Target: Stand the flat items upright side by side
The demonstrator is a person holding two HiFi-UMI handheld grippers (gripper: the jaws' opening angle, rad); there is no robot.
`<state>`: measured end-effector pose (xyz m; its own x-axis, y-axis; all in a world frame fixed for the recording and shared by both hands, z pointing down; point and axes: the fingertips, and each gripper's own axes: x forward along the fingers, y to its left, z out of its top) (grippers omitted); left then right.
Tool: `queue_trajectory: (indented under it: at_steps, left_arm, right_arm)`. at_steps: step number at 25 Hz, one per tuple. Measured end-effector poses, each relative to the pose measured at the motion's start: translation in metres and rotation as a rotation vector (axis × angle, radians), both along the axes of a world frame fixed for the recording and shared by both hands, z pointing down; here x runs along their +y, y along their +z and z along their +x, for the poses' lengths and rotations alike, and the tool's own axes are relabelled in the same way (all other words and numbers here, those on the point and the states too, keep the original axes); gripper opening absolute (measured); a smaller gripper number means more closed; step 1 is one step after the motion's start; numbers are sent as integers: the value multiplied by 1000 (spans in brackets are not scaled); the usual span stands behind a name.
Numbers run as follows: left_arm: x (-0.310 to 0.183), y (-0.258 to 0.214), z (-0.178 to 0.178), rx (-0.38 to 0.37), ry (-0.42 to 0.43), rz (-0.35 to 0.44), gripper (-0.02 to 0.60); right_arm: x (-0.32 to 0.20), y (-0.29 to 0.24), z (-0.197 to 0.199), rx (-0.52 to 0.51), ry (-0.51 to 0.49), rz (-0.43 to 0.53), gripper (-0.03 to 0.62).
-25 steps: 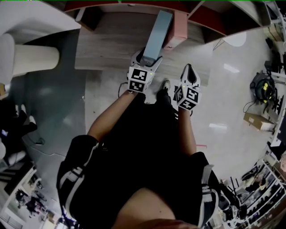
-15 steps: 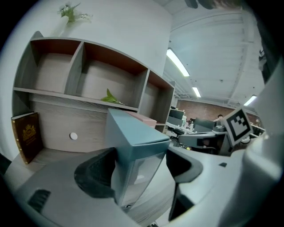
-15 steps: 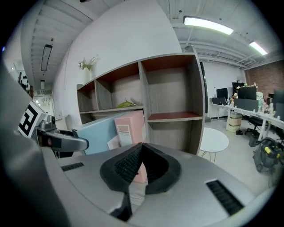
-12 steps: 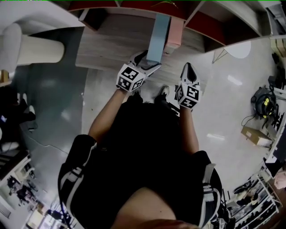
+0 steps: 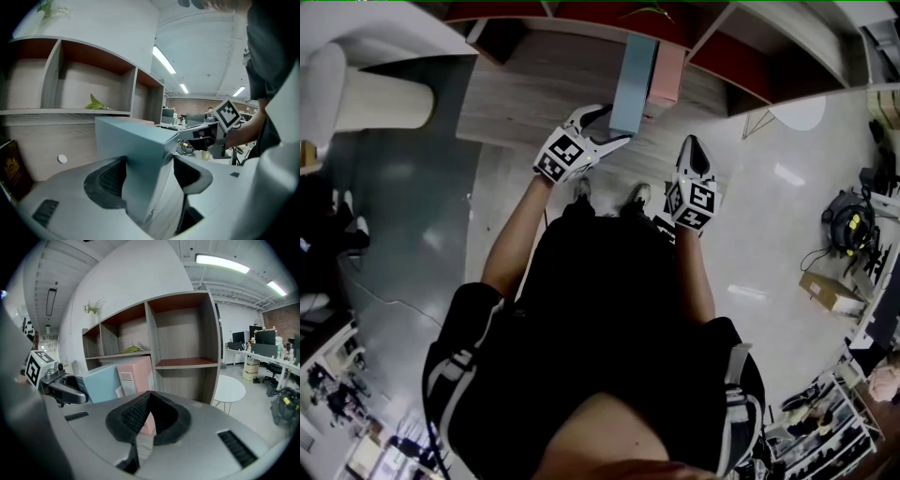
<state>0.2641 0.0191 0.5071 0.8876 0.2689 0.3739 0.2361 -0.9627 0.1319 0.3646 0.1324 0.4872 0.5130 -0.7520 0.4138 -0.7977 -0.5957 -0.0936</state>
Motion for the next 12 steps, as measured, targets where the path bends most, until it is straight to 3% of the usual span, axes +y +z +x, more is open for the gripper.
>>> queue_trajectory:
  at_steps: [12]
  left_arm:
    - [-19,1,33,23,67,5,316]
  right_arm:
    - [-3,2,11,-3,15,-15,25]
